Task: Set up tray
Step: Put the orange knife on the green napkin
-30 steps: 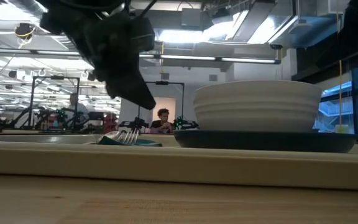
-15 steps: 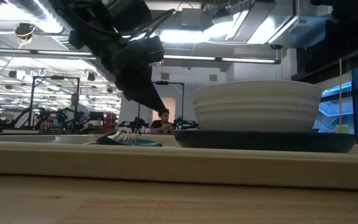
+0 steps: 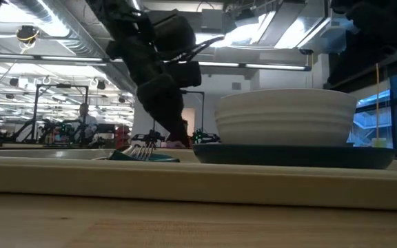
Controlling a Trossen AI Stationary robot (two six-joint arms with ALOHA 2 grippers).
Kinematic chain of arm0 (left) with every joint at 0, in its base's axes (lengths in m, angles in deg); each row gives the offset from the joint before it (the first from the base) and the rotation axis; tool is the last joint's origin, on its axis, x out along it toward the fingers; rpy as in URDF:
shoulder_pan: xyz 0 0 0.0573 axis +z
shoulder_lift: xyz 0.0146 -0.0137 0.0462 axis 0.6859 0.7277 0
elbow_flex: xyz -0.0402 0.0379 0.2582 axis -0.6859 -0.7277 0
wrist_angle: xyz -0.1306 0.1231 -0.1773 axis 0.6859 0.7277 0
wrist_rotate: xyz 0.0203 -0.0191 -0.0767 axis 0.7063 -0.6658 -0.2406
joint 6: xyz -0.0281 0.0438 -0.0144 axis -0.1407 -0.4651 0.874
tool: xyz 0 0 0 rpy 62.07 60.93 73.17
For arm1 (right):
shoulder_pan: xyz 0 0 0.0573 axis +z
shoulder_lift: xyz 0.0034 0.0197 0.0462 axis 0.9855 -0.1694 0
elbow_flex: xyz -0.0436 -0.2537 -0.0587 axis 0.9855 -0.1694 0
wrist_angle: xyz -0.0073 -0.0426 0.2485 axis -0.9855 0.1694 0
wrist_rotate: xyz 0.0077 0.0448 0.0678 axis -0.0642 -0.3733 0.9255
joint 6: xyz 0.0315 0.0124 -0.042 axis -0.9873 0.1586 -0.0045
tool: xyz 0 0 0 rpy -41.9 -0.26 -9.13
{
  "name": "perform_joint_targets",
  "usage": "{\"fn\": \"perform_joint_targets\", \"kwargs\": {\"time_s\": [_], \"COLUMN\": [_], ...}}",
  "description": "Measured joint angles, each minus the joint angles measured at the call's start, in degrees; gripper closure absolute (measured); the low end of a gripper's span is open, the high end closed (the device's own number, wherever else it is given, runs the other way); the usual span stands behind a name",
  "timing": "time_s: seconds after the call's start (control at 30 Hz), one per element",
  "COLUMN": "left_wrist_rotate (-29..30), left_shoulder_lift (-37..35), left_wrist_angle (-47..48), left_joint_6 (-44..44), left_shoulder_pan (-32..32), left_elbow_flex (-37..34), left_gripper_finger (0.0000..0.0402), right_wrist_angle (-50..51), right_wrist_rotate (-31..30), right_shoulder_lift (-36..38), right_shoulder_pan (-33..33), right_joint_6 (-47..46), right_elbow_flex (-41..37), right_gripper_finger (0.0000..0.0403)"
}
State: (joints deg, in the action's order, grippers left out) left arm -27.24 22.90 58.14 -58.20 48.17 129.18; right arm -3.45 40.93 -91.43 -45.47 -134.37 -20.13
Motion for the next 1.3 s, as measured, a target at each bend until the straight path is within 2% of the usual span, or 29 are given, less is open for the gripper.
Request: {"fn": "perform_joint_targets", "kwargs": {"time_s": [0.33,0.57,0.73,1.0,1.3], "left_wrist_rotate": [1.3,3.3,2.0,1.5,1.8], "left_shoulder_lift": [1.6,1.6,2.1,6.6,6.8], "left_wrist_angle": [2.6,3.4,1.4,0.8,0.8], "left_joint_6": [-6.7,-10.6,-13.0,-15.6,-15.2], "left_shoulder_pan": [0.8,1.8,2.0,2.0,2.0], "left_elbow_flex": [2.7,2.7,2.7,2.7,2.7], "left_gripper_finger": [0.0368,0.0368,0.0368,0.0368,0.0368], "right_wrist_angle": [-3.8,-6.6,-7.2,-7.5,-7.5], "right_wrist_rotate": [-0.7,-4.0,-4.7,-4.4,-3.5], "right_shoulder_lift": [0.0,0.0,0.0,0.0,0.0], "right_shoulder_pan": [0.0,0.0,-0.5,-3.2,-4.4], "right_joint_6": [-0.3,-0.5,-0.5,-0.4,-0.2], "right_elbow_flex": [0.0,0.0,0.0,0.0,0.0], "right_gripper_finger": [0.0392,0.0392,0.0392,0.0392,0.0392]}}
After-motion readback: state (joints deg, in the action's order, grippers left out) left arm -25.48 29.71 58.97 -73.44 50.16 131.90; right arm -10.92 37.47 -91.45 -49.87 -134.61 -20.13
